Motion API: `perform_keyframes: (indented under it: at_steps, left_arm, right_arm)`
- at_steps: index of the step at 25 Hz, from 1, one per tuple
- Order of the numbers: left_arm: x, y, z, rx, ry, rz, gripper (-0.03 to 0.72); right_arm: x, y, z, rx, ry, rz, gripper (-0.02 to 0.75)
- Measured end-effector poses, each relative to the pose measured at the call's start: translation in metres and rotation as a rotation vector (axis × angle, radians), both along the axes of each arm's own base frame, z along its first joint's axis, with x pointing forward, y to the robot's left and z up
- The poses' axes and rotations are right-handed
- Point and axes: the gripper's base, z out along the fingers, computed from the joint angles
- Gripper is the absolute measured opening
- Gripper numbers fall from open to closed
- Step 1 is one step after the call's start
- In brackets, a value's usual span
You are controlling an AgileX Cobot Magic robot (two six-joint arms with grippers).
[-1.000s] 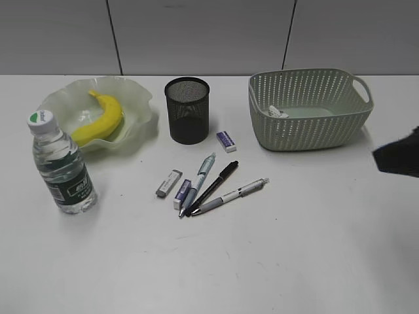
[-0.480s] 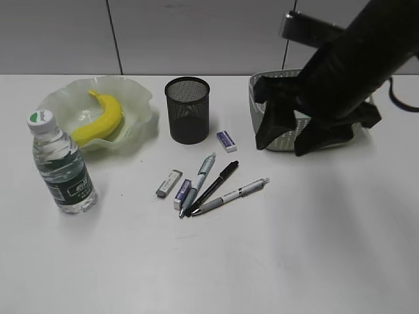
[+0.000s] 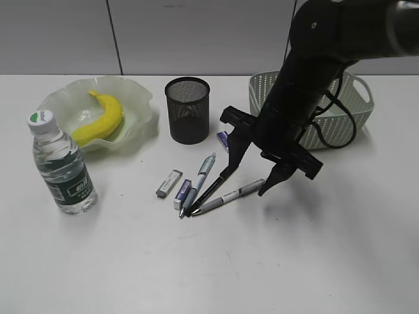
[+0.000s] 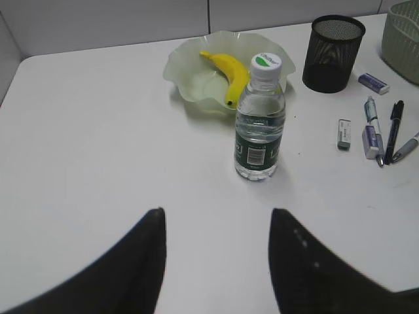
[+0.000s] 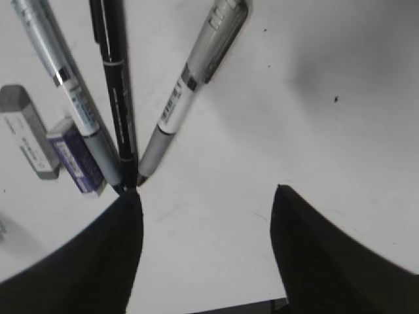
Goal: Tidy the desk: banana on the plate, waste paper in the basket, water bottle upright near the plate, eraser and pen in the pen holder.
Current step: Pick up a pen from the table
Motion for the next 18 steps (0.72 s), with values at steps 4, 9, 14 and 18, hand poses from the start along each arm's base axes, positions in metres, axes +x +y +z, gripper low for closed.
perform_keyframes:
  at_steps: [4,9,14,18]
  left_arm:
    - [0.0,0.0,0.0,0.0,0.0,0.0,0.379]
    - [0.0,0.0,0.0,0.0,0.0,0.0,0.379]
    - [0.0,0.0,0.0,0.0,0.0,0.0,0.379]
    - [0.0,0.0,0.0,0.0,0.0,0.0,0.379]
  right_arm:
    - [0.016,0.009,-0.022,-0.017,0.047,-0.071,0.481]
    - [0.029,0.017,-0.041,-0.034,0.096,-0.106,0.466]
    - [0.031,0.017,-0.056,-0.068,0.136,-0.119,0.461]
    - [0.033,0.015,-0.057,-0.097,0.125,-0.132,0.447]
